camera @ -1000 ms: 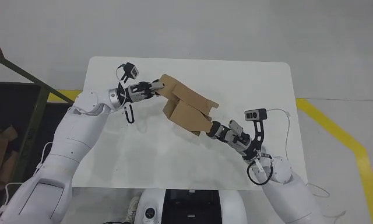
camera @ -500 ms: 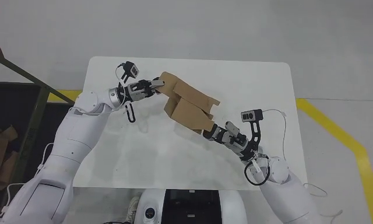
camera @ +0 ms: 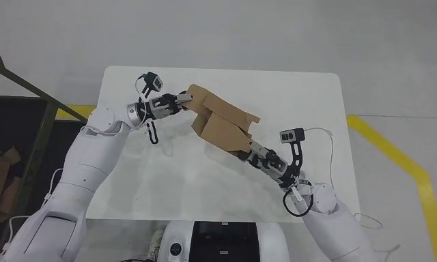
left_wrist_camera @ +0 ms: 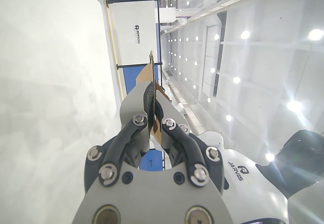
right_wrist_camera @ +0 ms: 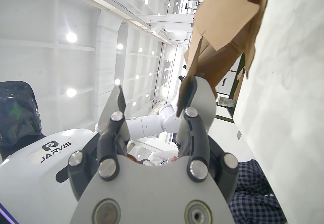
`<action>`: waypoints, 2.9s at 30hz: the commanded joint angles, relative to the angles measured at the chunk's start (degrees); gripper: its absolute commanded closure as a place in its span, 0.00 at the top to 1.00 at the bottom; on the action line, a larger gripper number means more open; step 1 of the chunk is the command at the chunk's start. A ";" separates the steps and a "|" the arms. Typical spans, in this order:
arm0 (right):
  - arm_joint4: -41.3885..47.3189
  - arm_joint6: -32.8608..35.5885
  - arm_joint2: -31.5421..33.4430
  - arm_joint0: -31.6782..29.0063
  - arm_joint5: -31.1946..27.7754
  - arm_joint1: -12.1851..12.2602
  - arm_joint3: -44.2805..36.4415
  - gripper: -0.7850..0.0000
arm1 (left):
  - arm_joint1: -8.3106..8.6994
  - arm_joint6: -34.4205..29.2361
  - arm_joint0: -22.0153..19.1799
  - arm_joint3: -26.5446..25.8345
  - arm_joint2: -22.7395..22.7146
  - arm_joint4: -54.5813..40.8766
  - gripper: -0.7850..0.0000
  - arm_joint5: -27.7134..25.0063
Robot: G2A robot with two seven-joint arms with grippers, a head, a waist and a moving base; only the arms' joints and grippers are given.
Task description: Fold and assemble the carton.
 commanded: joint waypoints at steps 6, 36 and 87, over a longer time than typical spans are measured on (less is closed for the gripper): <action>-0.50 0.23 -0.36 0.05 0.98 -0.13 0.51 0.42 | -0.14 -0.74 0.58 -1.38 -0.48 -0.64 0.00 0.38; -4.14 0.98 -1.17 0.35 3.01 -0.44 1.17 0.00 | -0.26 -2.50 3.61 -6.73 -2.63 -0.10 0.00 3.05; -9.63 6.21 3.97 -2.08 7.68 1.40 -4.55 0.00 | -1.67 -17.99 1.01 -6.57 1.12 -6.15 1.00 2.93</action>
